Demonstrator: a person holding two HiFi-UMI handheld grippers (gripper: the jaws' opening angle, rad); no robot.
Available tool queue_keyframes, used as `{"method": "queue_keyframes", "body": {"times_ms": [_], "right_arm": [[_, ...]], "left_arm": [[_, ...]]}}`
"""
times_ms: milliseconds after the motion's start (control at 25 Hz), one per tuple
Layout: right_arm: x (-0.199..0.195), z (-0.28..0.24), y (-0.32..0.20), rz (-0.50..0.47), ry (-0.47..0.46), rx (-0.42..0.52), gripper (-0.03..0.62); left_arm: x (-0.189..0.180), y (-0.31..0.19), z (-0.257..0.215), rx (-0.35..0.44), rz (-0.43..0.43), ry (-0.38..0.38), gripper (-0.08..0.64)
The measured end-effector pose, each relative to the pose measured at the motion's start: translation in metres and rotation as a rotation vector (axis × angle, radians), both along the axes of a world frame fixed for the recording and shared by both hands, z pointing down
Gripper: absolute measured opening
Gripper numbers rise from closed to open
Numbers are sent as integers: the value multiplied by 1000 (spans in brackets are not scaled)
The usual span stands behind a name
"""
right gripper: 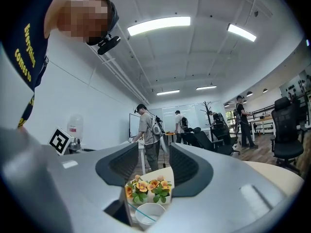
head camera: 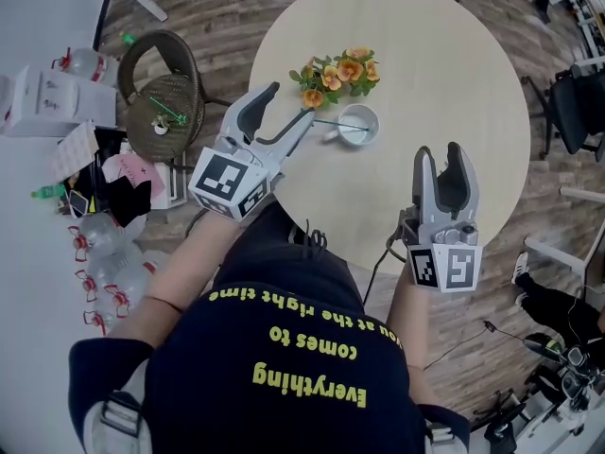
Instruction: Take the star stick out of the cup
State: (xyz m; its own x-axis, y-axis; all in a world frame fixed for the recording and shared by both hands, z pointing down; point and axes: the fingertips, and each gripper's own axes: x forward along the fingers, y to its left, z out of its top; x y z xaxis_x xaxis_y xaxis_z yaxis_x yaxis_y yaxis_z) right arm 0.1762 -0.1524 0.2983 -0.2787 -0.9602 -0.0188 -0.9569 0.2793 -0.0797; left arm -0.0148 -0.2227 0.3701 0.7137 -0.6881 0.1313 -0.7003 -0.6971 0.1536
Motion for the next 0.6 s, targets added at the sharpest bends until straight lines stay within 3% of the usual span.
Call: {"method": "queue_keyframes", "body": {"times_ms": [600], "right_arm": [[-10, 34, -3, -44, -4, -81, 206]], "left_arm": [[6, -7, 56, -136, -11, -22, 276]]}}
